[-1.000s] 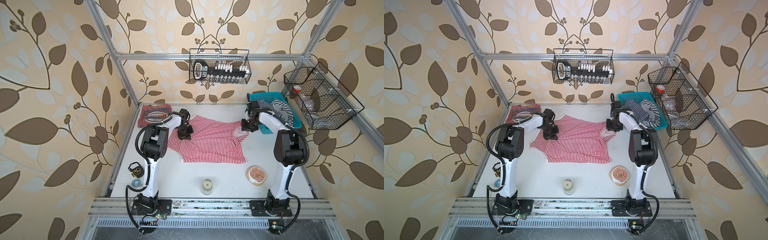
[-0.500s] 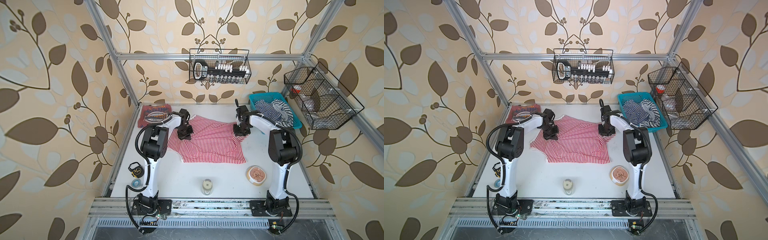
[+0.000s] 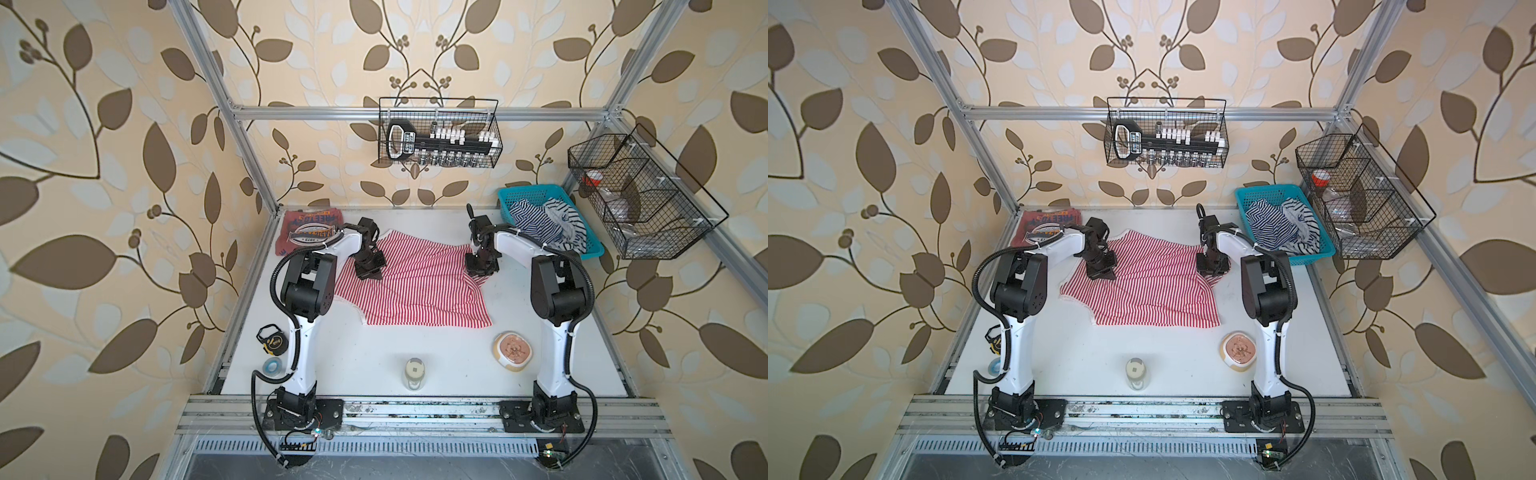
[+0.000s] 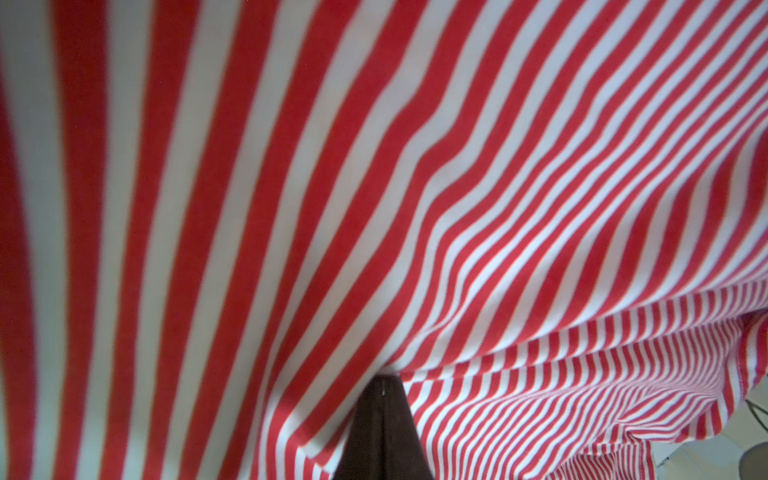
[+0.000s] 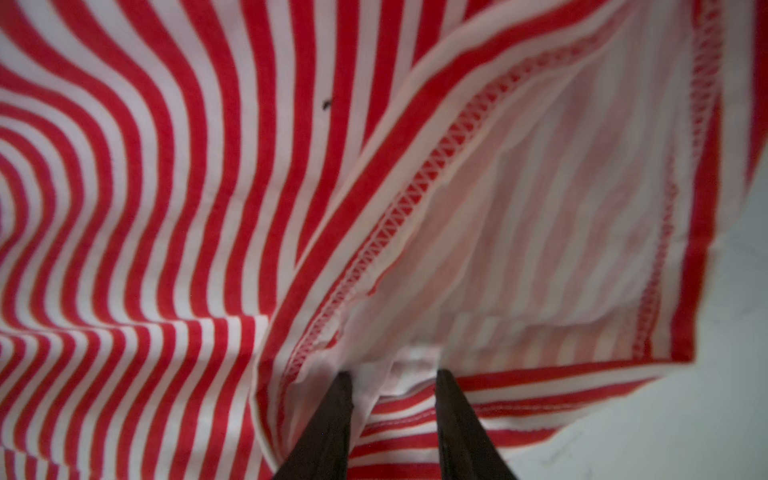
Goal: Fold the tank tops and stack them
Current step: 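Drag the strap toward the robot with the right gripper while the left gripper holds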
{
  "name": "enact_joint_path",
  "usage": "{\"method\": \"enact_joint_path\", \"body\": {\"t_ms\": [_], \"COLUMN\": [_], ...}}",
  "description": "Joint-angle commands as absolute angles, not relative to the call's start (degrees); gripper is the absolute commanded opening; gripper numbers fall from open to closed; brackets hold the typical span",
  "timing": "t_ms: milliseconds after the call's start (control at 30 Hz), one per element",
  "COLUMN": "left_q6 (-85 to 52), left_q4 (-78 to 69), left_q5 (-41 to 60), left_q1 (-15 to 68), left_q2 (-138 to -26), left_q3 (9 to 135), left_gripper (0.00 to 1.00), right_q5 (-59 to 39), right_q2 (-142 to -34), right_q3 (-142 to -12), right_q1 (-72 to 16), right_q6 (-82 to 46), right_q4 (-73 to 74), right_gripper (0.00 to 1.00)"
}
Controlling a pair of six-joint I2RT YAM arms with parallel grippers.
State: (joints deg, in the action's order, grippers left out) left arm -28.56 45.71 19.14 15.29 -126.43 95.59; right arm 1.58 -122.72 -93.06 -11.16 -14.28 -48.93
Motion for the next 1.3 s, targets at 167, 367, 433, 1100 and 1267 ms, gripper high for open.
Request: {"method": "enact_joint_path", "body": {"t_ms": [167,367,433,1100,1267], "left_q6": [-29.0,-29.2,-29.2,-29.9,-29.8], "left_q4": [45.5,45.4,45.4,45.4,45.4], "left_q5": [10.4,10.3,10.3,9.7,9.7], "left_q1": [14.7,14.7,14.7,14.6,14.6], "left_q2": [-135.0,-135.0,-134.9,-135.0,-135.0], "left_q3": [90.7,90.6,90.7,90.9,91.0], "left_gripper": [0.00,0.00,0.00,0.00,0.00], "right_q5": [3.6,4.1,4.3,6.9,7.8], "right_q2": [-123.4,-121.7,-121.3,-112.3,-110.5], "right_q3": [-93.2,-90.7,-90.1,-79.8,-77.1], "right_q1": [-11.4,-11.3,-11.2,-6.9,-5.8], "right_q6": [-13.3,-13.1,-13.2,-13.1,-13.2], "right_q4": [-52.0,-51.7,-51.6,-49.8,-49.4], "right_gripper": [0.31,0.17,0.12,0.00,0.00]}}
